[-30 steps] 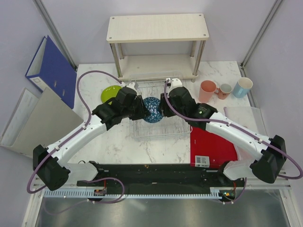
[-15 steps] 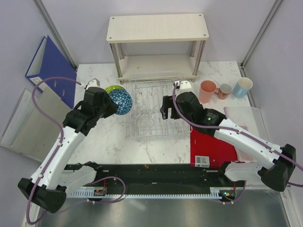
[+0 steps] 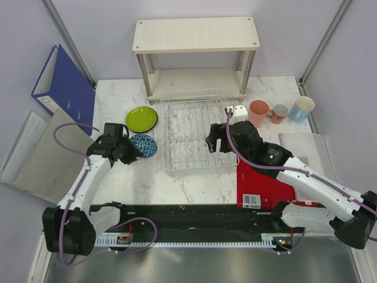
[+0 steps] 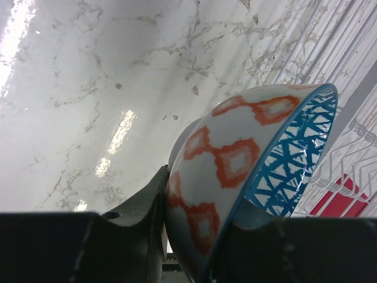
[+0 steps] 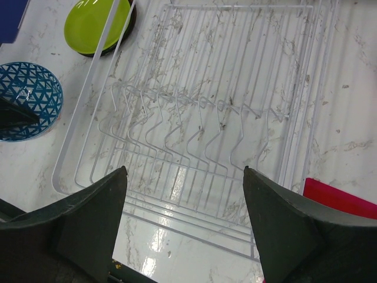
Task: Unload the mixed dishes from the dish rack
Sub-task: Place the cup at the center of the board.
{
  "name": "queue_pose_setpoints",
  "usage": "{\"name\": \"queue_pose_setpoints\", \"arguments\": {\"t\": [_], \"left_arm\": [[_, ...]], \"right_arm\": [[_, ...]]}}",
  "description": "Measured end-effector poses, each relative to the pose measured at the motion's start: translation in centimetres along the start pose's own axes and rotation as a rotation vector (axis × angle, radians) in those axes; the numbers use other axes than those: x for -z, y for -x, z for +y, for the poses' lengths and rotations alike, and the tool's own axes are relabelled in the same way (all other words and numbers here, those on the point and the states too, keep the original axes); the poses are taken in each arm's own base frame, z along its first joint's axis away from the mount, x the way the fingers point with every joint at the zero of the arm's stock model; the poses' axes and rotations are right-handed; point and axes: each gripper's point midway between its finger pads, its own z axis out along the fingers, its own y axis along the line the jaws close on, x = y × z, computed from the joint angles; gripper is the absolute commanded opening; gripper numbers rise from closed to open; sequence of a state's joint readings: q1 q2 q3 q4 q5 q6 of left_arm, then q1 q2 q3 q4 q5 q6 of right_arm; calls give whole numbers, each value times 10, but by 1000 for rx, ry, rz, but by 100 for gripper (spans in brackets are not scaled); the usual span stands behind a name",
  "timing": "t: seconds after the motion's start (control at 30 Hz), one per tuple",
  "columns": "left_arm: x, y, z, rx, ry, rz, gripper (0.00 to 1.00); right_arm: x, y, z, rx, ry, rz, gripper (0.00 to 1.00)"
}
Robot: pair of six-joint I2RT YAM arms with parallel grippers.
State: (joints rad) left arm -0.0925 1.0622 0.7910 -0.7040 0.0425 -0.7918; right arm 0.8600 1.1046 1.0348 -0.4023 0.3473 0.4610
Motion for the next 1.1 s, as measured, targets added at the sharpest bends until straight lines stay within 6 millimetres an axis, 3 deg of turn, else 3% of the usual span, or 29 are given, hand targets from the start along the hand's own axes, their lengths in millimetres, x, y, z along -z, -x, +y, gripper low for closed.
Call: {"name": "queue_pose_setpoints", "arguments": {"t": [0.3, 0.67, 1.1], "left_arm": [[-34, -7, -8, 34, -34, 64, 2], [-84, -17, 10, 94, 9, 136, 2], [-110, 0, 2, 141, -45, 153, 2]], "right_arm": [[-1, -11, -6, 12, -9, 15, 86], [-2, -15, -7, 16, -13, 22, 86], [-10, -29, -9, 21, -15, 43, 86]]}}
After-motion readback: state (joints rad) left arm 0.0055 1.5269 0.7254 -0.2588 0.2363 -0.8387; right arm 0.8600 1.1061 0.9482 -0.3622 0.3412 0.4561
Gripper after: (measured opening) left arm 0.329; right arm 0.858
